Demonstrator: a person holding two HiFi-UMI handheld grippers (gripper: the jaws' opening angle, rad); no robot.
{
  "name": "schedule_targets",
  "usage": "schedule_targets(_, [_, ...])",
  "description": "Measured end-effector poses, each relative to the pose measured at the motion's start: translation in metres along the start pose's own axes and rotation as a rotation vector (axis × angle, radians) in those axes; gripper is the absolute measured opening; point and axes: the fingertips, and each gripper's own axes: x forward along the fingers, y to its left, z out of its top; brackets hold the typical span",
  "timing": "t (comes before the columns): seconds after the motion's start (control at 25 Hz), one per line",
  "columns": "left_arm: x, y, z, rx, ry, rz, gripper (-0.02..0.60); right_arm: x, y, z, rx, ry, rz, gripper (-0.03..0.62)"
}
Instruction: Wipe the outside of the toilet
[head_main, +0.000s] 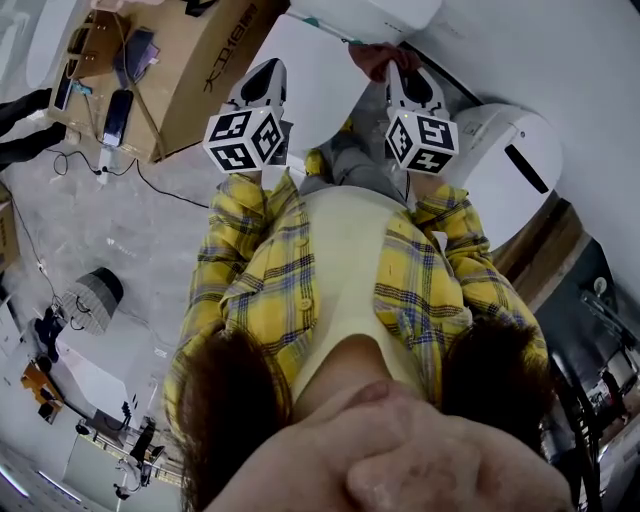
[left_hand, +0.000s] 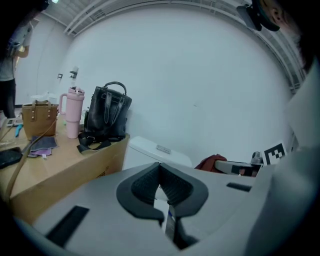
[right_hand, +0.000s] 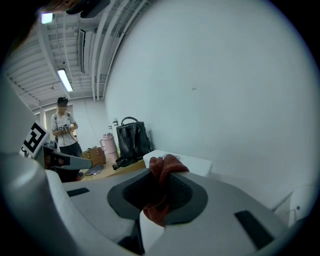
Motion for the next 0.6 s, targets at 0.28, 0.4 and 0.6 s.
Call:
schedule_targets(0.28, [-0.006, -0.007, 0.010, 0.036, -0.030, -0.010, 0.008, -0.007, 0.009, 0.013, 0.004, -0.031, 0.005, 0.075])
schedule_targets(0.4, [-0.009, -0.007, 0.010, 0.027, -0.033, -0.004, 0.006, -0.009, 0.011, 0.016, 0.010, -0.039, 0.008, 0.075])
schedule_targets(0.6, [-0.011, -0.006, 0.012, 0.024, -0.042, 0.012, 0.006, -0.011, 0.013, 0.020, 0.004, -0.043, 0.017, 0.075])
